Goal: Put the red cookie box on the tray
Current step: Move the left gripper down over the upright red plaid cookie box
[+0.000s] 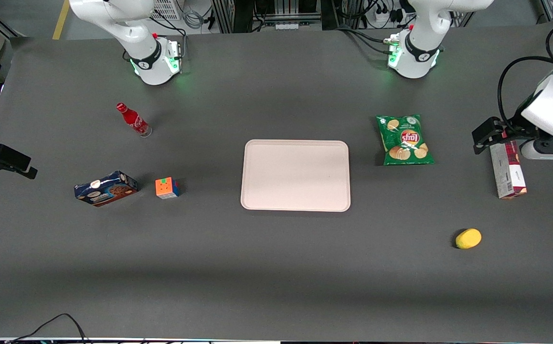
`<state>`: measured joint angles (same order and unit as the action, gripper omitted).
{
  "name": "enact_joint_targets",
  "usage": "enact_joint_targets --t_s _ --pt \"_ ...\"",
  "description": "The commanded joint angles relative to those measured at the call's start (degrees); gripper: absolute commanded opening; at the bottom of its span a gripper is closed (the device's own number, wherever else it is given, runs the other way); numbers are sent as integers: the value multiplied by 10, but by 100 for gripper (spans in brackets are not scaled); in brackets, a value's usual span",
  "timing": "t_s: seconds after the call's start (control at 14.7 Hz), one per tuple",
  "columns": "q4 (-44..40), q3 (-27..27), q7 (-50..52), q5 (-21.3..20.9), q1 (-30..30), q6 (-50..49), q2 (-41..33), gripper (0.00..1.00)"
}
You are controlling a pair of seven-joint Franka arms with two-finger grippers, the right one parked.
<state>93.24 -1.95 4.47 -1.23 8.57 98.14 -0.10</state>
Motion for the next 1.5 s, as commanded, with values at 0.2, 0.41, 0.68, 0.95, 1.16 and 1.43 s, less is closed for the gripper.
enact_joint_targets --t_s 0.2,0.41,0.68,0.95,1.16,1.43 --pt "17 8 12 -3 -14 2 -4 100" --pt "45 5 4 1 -46 -15 2 100" --pt "119 -48 -49 -7 -80 -17 -3 100" --pt "190 -171 -216 -8 -79 83 10 100" --pt "225 -199 -251 -8 -80 144 39 100" --pt "262 -199 -295 -8 -80 219 76 100"
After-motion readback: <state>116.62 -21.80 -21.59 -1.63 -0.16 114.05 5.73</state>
